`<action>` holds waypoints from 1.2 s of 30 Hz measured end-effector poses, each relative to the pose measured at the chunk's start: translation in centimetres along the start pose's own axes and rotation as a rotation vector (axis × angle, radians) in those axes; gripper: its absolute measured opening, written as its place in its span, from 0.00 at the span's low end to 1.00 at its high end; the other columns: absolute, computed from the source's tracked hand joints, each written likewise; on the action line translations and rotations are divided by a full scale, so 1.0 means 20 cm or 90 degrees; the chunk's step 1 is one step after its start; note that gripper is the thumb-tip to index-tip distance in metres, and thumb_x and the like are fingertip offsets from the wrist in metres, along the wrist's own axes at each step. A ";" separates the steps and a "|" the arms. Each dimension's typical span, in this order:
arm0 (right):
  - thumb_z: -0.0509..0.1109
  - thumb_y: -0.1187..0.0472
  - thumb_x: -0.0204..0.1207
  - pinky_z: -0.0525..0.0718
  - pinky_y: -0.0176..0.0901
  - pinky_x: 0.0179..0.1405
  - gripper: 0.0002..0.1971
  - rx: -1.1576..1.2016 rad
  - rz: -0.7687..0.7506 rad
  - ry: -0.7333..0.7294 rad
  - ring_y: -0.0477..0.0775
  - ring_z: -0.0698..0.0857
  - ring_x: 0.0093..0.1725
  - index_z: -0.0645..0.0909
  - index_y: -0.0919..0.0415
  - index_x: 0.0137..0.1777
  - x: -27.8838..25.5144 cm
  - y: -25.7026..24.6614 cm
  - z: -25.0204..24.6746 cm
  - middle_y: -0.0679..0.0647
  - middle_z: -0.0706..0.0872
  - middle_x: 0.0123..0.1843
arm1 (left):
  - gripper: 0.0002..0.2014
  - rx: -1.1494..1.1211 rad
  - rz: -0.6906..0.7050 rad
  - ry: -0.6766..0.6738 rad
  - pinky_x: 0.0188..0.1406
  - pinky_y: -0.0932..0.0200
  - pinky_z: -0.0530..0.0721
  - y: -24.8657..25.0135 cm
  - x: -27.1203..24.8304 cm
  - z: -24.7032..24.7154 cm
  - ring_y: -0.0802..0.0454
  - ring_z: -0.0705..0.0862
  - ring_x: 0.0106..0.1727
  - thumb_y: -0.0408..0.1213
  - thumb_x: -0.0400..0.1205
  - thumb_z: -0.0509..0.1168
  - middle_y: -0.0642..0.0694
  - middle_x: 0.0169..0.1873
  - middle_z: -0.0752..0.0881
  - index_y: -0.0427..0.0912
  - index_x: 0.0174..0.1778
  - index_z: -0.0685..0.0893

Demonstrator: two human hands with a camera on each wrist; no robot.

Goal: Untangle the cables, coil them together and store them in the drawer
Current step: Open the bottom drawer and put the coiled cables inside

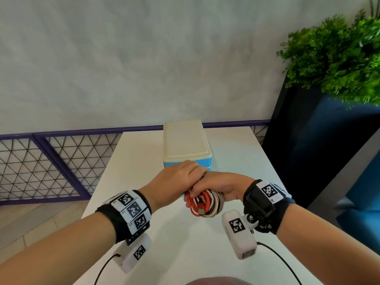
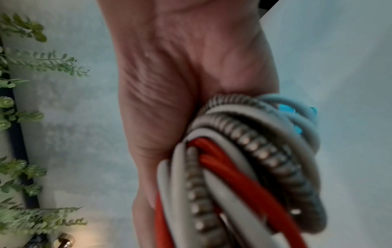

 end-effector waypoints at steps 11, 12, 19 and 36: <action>0.72 0.39 0.72 0.83 0.43 0.56 0.20 -0.468 0.023 0.232 0.53 0.87 0.55 0.84 0.53 0.55 0.03 0.00 -0.20 0.51 0.89 0.54 | 0.08 -0.057 -0.234 -0.221 0.34 0.55 0.74 -0.15 -0.03 0.29 0.41 0.85 0.46 0.39 0.79 0.61 0.44 0.46 0.86 0.42 0.51 0.74; 0.70 0.37 0.72 0.83 0.45 0.55 0.20 -0.521 0.006 0.269 0.53 0.86 0.53 0.83 0.52 0.55 0.02 -0.02 -0.19 0.50 0.88 0.53 | 0.08 -0.064 -0.263 -0.253 0.35 0.55 0.72 -0.17 -0.04 0.31 0.41 0.85 0.47 0.38 0.78 0.60 0.44 0.46 0.86 0.43 0.51 0.73; 0.61 0.30 0.71 0.64 0.60 0.74 0.37 -0.978 -0.141 0.466 0.56 0.75 0.68 0.73 0.59 0.69 -0.03 -0.15 0.00 0.52 0.80 0.66 | 0.10 -0.050 -0.334 -0.369 0.35 0.55 0.73 -0.23 -0.04 0.33 0.48 0.75 0.36 0.35 0.74 0.63 0.50 0.33 0.76 0.46 0.34 0.67; 0.70 0.58 0.72 0.76 0.44 0.39 0.11 -0.941 -0.150 0.322 0.60 0.87 0.45 0.81 0.59 0.53 0.12 -0.02 -0.07 0.56 0.89 0.47 | 0.14 -0.338 -0.403 -0.506 0.39 0.54 0.86 -0.20 -0.14 0.41 0.51 0.85 0.35 0.42 0.66 0.72 0.45 0.43 0.90 0.50 0.47 0.81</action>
Point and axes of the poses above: each hand's wrist, its own x-axis towards the middle knuckle, its own z-axis out of the palm, y = z × x, the point moved 8 cm from there along x, towards the middle knuckle
